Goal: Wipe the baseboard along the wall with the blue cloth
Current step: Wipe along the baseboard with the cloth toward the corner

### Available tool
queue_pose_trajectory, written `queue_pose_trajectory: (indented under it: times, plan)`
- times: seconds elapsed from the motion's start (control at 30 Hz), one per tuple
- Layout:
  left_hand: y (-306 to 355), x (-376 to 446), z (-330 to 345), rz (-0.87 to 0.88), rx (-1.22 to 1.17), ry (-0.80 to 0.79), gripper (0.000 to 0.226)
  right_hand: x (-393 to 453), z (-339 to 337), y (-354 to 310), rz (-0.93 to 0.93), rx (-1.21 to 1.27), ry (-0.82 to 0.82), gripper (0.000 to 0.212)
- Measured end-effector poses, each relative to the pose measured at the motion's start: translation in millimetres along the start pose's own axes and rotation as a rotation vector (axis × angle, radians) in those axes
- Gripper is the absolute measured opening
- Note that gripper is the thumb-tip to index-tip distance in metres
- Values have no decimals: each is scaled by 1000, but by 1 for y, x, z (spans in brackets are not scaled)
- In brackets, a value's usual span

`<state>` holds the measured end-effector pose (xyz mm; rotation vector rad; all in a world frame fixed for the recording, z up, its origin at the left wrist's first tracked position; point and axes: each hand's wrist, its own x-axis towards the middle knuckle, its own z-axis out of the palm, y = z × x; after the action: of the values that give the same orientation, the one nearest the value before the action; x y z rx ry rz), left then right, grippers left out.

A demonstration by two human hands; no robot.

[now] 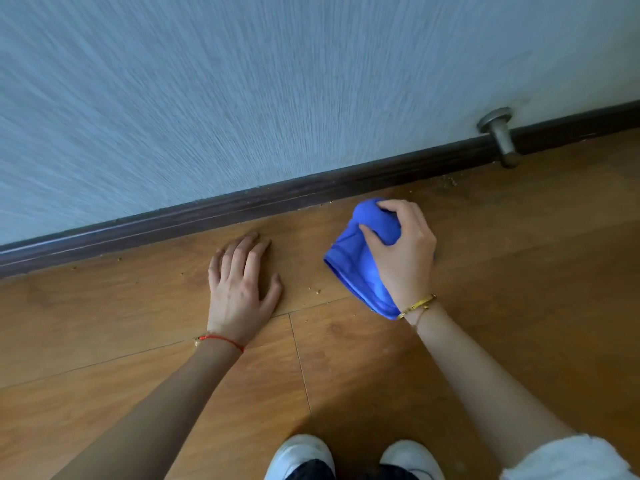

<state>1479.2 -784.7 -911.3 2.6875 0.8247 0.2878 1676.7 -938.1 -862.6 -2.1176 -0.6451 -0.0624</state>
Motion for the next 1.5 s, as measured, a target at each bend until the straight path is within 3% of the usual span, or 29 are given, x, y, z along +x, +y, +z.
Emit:
queue_pose_trajectory:
  times: [0.17,0.53,0.97,1.5]
  plan:
    - [25,12,-12,138,-24,-21,41,-3,-52,-10,31,-35,41,29]
    - [115,55,-22,355,-88,-166,46,23,-164,-12,29,-134,71,31]
    - [203,94,49,310,21,-148,51,93,-186,145,21,-115,3,31]
    - [287,100,66,301,145,-50,47,147,-204,187,-28,25,-14,26]
